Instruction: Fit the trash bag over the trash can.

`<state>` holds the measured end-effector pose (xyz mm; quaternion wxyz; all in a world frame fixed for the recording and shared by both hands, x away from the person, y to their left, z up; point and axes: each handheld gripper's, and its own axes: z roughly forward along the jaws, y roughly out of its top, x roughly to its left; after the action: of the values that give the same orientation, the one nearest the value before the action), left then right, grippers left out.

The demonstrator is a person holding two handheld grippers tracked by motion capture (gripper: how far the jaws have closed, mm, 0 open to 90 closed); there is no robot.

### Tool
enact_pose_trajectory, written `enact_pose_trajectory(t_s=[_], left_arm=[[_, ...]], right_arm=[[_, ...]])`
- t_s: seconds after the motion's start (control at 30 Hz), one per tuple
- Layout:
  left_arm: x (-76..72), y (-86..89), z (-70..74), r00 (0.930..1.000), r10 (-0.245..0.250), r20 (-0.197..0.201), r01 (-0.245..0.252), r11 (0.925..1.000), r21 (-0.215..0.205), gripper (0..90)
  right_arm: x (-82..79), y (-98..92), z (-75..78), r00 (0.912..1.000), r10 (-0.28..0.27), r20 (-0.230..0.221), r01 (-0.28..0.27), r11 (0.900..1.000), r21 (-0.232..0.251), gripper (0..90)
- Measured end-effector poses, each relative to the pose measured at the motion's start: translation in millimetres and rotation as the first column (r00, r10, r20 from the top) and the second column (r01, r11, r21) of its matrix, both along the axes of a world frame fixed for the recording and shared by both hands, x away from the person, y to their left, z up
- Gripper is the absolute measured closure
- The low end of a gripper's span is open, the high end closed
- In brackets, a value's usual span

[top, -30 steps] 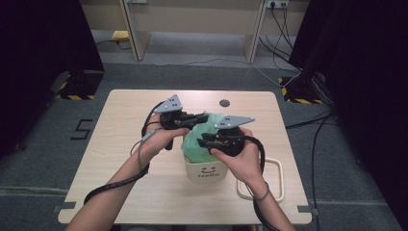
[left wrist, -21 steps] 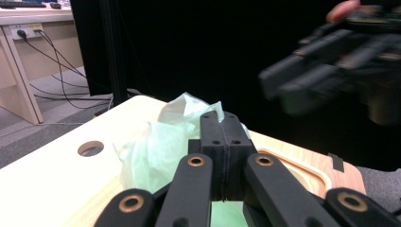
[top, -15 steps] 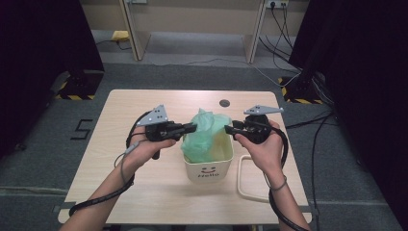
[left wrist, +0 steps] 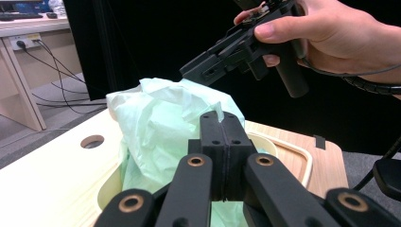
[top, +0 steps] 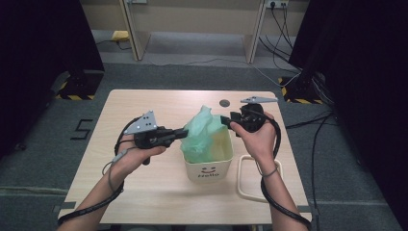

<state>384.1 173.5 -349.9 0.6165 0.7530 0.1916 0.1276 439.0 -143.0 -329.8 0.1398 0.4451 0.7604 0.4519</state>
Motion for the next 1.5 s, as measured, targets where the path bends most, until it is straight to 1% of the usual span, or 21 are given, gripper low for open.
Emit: enact_pose_trajectory(t_s=[0.1,0.13,0.2,0.27,0.43,0.53,0.6,0.67,0.73,0.8,0.87,0.93,0.97,1.0,1.07,1.2,1.3,1.37,1.43,1.47,1.5], left_arm=[[-3.6,5.4,-1.4,1.0,0.0,-0.005,0.0,1.0,-0.007,89.1],[-5.4,7.2,-2.6,1.0,0.002,-0.008,-0.002,0.9999,-0.012,89.1],[-7.7,11.1,-4.6,1.0,0.008,-0.004,-0.008,1.0,0.002,89.1],[-8.5,16.1,-6.1,0.9997,0.023,-0.004,-0.023,0.9997,0.007,89.1],[-7.0,33.2,-7.6,0.9987,0.05,-0.008,-0.05,0.9988,0.001,89.0],[-7.2,39.1,-9.0,0.9981,0.06,-0.013,-0.06,0.9982,0.002,89.0],[-6.0,42.5,-11.4,0.9973,0.071,-0.019,-0.071,0.9975,0.006,88.9],[-4.0,46.2,-14.5,0.9955,0.091,-0.024,-0.091,0.9958,0.008,88.9],[-2.5,49.2,-17.9,0.9943,0.101,-0.033,-0.101,0.9949,0.007,88.9],[-1.8,50.7,-20.7,0.9939,0.103,-0.041,-0.102,0.9947,0.008,88.9],[-0.3,50.6,-23.5,0.9932,0.105,-0.05,-0.104,0.9944,0.017,88.8],[1.3,50.4,-25.0,0.9924,0.111,-0.053,-0.11,0.9937,0.021,88.9],[2.0,50.4,-25.7,0.9923,0.112,-0.053,-0.111,0.9936,0.023,88.8],[2.7,50.8,-26.4,0.9921,0.113,-0.054,-0.112,0.9935,0.022,88.8],[4.8,52.4,-28.2,0.9908,0.121,-0.059,-0.12,0.9925,0.02,88.8],[9.3,58.4,-32.7,0.9881,0.138,-0.069,-0.136,0.9904,0.024,88.8],[13.5,63.7,-36.0,0.9858,0.148,-0.08,-0.146,0.989,0.021,88.8],[16.6,67.0,-38.2,0.9834,0.158,-0.089,-0.157,0.9875,0.014,88.7],[22.2,72.2,-40.8,0.979,0.177,-0.102,-0.177,0.9842,0.01,88.7],[24.4,74.1,-41.7,0.9767,0.186,-0.106,-0.187,0.9824,0.007,88.8],[27.1,76.8,-42.6,0.9738,0.198,-0.112,-0.198,0.9801,0.005,88.8]], right_arm=[[-1.1,1.7,2.2,0.9998,0.018,0.006,-0.018,1.0,-0.011,53.4],[-1.1,2.6,2.1,0.9996,0.027,0.002,-0.027,1.0,-0.015,53.5],[-1.2,5.2,0.8,0.9987,0.052,-0.001,-0.052,0.998,-0.032,53.9],[-2.0,7.8,-1.6,0.9977,0.068,-0.006,-0.068,0.997,-0.042,54.5],[1.3,9.8,-10.3,0.9977,0.064,-0.024,-0.066,0.995,-0.077,54.8],[5.0,9.0,-14.2,0.998,0.051,-0.039,-0.053,0.995,-0.079,54.7],[7.2,9.2,-16.2,0.9981,0.041,-0.047,-0.045,0.994,-0.095,54.2],[10.1,8.9,-18.7,0.998,0.033,-0.055,-0.038,0.995,-0.093,53.7],[12.3,8.6,-20.5,0.998,0.025,-0.058,-0.03,0.996,-0.089,53.4],[13.4,9.4,-20.1,0.9981,0.028,-0.055,-0.032,0.996,-0.079,53.4],[15.7,11.9,-19.2,0.9979,0.047,-0.043,-0.051,0.995,-0.088,53.4],[18.2,15.0,-19.7,0.9971,0.058,-0.049,-0.062,0.994,-0.095,53.5],[19.3,17.3,-20.2,0.9969,0.058,-0.054,-0.064,0.992,-0.109,54.2],[20.4,19.2,-21.1,0.9963,0.068,-0.053,-0.074,0.99,-0.118,55.5],[22.5,22.4,-23.3,0.9951,0.078,-0.061,-0.085,0.989,-0.118,59.9],[27.3,21.9,-28.3,0.9947,0.063,-0.082,-0.074,0.988,-0.137,65.4],[29.3,20.0,-30.7,0.9944,0.055,-0.09,-0.066,0.989,-0.135,70.4],[30.4,19.0,-32.2,0.9944,0.049,-0.094,-0.064,0.986,-0.157,74.4],[30.9,18.7,-33.3,0.9936,0.049,-0.102,-0.064,0.986,-0.153,77.2],[30.7,18.6,-33.7,0.994,0.045,-0.1,-0.06,0.987,-0.152,81.2],[30.5,18.4,-33.8,0.9942,0.041,-0.099,-0.056,0.987,-0.149,83.2]])
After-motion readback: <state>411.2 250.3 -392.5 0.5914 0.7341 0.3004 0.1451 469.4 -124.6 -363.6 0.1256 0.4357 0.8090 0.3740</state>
